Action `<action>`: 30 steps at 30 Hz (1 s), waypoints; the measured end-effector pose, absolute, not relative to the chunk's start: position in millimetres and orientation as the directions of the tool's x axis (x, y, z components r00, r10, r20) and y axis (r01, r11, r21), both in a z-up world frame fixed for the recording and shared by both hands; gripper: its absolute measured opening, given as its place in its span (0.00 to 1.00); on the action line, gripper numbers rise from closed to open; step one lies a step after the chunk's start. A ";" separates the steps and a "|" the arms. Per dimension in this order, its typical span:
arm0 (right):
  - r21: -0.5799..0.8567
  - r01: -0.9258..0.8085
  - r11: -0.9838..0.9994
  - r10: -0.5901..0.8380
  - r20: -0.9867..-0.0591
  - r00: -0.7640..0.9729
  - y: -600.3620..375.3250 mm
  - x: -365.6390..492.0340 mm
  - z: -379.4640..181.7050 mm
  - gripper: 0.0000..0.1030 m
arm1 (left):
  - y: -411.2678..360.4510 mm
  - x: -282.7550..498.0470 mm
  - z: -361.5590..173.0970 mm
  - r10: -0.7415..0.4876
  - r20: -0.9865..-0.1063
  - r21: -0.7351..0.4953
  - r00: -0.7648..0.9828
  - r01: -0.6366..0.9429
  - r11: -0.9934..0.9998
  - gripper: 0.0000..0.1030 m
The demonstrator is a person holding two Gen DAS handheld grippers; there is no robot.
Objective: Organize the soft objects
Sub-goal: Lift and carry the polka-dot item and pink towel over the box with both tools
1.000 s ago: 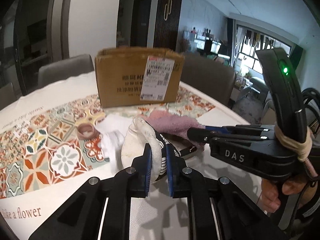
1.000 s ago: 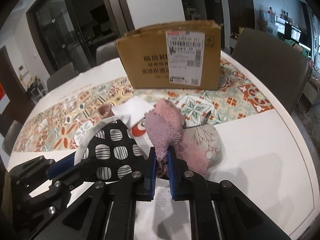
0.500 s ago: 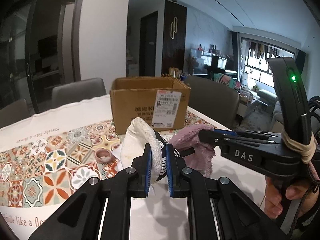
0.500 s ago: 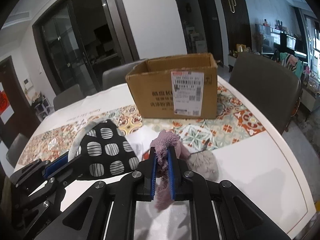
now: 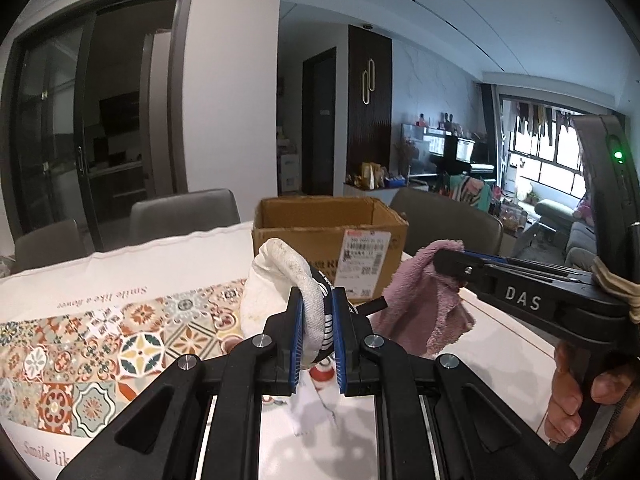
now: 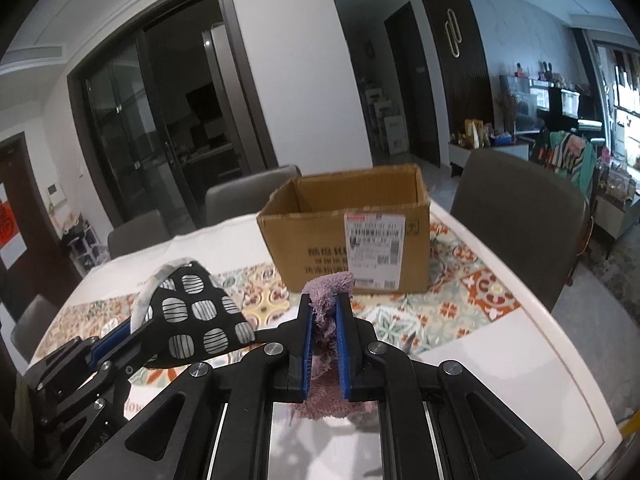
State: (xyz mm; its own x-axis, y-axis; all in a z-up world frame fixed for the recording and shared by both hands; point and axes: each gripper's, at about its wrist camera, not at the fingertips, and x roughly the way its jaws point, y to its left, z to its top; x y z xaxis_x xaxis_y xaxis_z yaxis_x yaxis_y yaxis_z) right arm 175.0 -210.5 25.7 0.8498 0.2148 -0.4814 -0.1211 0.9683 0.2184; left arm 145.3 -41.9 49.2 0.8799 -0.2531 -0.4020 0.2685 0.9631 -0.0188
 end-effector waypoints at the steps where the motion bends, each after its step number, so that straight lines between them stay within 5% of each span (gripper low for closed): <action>1: 0.216 -0.119 0.969 0.210 -0.472 0.856 -211.2 175.7 29.5 0.11 | -42.0 146.9 51.8 -0.253 -0.395 -0.019 0.883 0.268 0.963 0.14; 30: 0.155 -0.120 0.981 0.160 -0.273 0.949 -214.6 227.7 120.6 0.11 | -52.4 227.5 121.1 -0.281 -0.262 0.017 0.923 0.296 0.955 0.14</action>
State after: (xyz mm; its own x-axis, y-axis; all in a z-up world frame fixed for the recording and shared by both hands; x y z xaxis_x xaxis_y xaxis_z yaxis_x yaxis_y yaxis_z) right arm 227.7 -214.6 120.6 0.9486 0.1597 -0.2734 -0.1204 0.9805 0.1551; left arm 227.5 -52.4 121.1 0.9231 -0.2814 -0.2621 0.2960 0.9550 0.0172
